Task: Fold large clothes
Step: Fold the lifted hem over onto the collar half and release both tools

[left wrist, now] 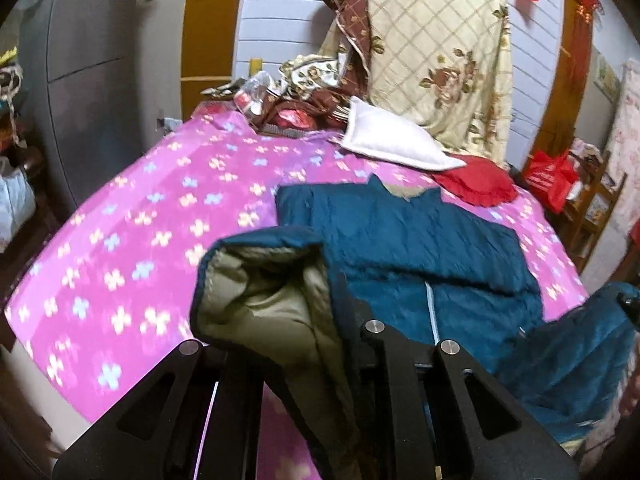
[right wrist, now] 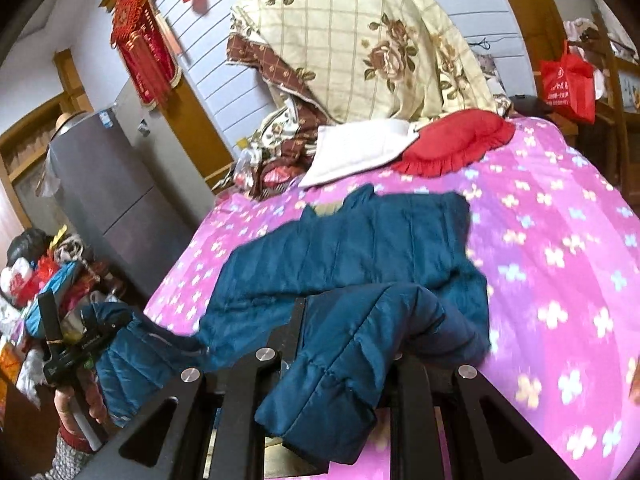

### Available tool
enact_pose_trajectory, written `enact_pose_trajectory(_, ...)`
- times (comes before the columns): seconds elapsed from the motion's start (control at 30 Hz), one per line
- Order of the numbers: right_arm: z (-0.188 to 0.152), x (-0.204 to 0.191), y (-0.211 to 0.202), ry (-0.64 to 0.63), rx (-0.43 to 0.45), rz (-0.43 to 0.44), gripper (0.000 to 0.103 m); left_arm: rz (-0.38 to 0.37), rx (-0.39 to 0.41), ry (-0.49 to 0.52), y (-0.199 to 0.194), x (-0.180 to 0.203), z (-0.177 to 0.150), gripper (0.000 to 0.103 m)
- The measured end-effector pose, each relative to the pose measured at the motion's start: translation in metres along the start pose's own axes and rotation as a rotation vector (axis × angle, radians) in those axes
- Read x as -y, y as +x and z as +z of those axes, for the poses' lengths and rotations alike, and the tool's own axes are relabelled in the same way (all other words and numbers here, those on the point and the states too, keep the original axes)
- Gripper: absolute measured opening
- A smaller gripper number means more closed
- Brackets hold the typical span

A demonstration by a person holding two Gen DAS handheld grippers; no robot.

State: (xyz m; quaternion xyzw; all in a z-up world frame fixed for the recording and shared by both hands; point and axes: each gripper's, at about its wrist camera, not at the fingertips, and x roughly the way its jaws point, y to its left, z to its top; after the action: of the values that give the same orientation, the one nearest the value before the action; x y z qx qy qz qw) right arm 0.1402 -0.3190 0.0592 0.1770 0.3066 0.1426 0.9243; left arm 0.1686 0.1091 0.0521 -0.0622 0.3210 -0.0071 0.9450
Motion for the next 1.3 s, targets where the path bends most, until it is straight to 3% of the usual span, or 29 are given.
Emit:
enact_pose_trajectory(0.2,0.044,0.006,0.041,0.020,0.021,-0.051,0.018,0.073,0.003,0.025,0.048,0.009,0.046,0.012)
enact_pose_trajectory(0.53,0.112,0.033,0.141,0.042,0.017,-0.182,0.018,0.141,-0.155,-0.011,0.178,0.025,0.120,0.012)
enact_pose_trajectory(0.7,0.130,0.060,0.183,0.076,-0.008,-0.260,0.018,0.240,-0.178,0.023,0.232,0.035,0.130,0.012)
enact_pose_trajectory(0.87,0.135,0.091,0.215,0.152,-0.062,-0.262,0.018,0.277,-0.210,0.017,0.269,0.040,0.129,0.012)
enact_pose_trajectory(1.07,0.128,0.104,0.242,0.136,-0.103,-0.334,0.018,0.338,-0.220,0.064,0.295,0.052,0.124,0.016)
enact_pose_trajectory(1.2,0.123,0.111,0.248,0.145,-0.120,-0.331,0.023,0.298,-0.239,0.043,0.295,0.052,0.131,0.019)
enact_pose_trajectory(1.3,0.127,0.112,0.238,0.160,-0.117,-0.259,0.042,0.153,-0.240,-0.080,0.279,0.037,0.142,0.032)
